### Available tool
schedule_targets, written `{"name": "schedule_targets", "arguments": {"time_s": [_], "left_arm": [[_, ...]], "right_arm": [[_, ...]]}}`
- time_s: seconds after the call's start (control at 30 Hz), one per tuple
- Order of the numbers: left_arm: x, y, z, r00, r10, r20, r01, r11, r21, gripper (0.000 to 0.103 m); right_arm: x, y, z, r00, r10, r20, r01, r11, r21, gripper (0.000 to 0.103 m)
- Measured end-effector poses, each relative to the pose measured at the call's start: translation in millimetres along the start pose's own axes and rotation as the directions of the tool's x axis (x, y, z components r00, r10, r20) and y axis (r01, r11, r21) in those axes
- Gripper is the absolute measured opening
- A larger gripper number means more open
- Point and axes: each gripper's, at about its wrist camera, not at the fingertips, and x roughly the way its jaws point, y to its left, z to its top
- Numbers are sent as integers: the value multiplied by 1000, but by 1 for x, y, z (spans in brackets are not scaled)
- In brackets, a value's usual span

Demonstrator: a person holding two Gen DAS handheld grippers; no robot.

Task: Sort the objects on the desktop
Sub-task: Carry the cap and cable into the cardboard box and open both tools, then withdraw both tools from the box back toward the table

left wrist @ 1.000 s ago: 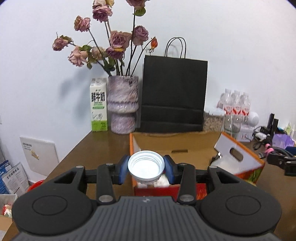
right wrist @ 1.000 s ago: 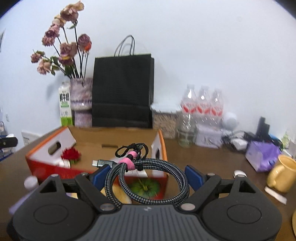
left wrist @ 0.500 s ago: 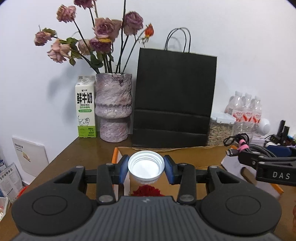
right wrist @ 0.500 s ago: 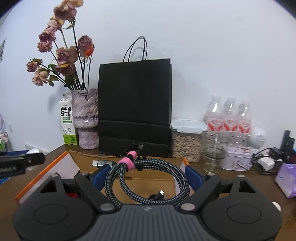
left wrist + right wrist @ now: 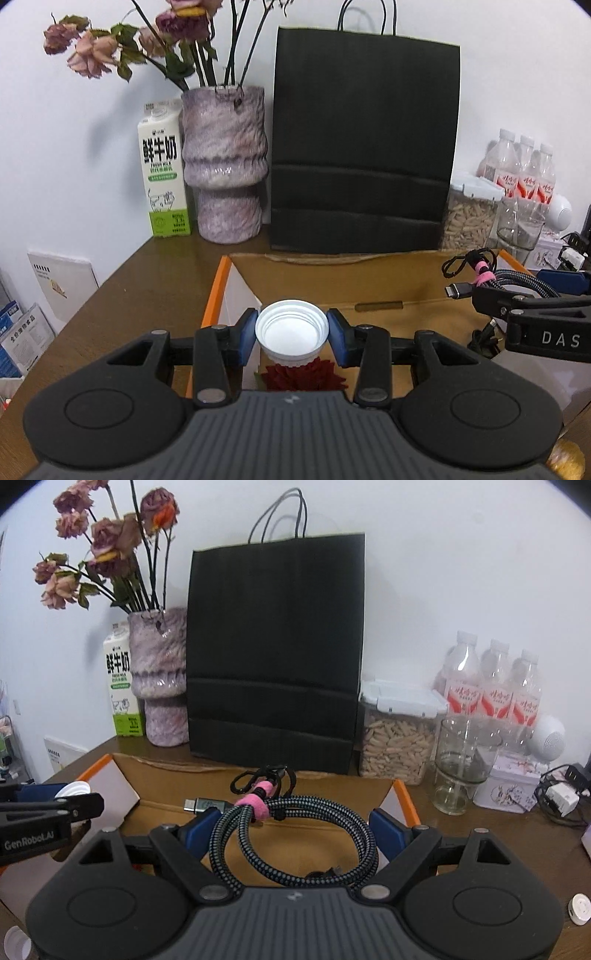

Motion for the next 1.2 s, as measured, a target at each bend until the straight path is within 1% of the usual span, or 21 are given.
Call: {"name": "schedule_targets", "arguments": {"time_s": [0.2,0.23,0.27,0.3,0.33,0.37,0.4,0.47,0.67,0.97,1.2], "left_arm": [[1,-1,-3,1000,-7,-12,8,1000,7,42],[1,-1,-3,1000,-7,-13,7,1000,12,51],[1,-2,-3,1000,-5,-17,5,1000,15,61],[1,-2,-3,1000,1,-19,-1,1000,17,84],[0,-3,-3,1000,10,-12,-10,1000,20,100],[-2,-4,-3,1000,19,-1,-19,999,26,102],[-3,-4,-3,1000,25,6,-26,999,33,103],[-5,-4,-2,999,32,8,-32,999,32,103],[-5,-1,-2,999,40,3,-40,999,14,103],[-10,-1,-2,999,38,13,-38,999,16,103],[-22,4,-3,998,40,38,-40,999,12,103]], "right_arm": [[3,3,-4,999,24,-31,-24,1000,-4,86],[4,2,-4,999,29,-37,-29,1000,2,85],[5,2,-5,998,35,-42,-35,999,7,87],[5,1,-4,998,37,-51,-37,999,11,92],[6,1,-4,998,36,-59,-35,999,14,94],[5,0,-4,998,31,-61,-30,999,17,98],[5,0,-4,998,27,-63,-26,999,19,101],[3,-2,-4,998,23,-64,-22,999,24,102],[-4,-4,-1,998,23,-53,-21,999,32,102],[-12,-3,-1,998,21,-53,-20,1000,18,102],[-24,-1,-1,999,25,-42,-25,1000,10,102]]}}
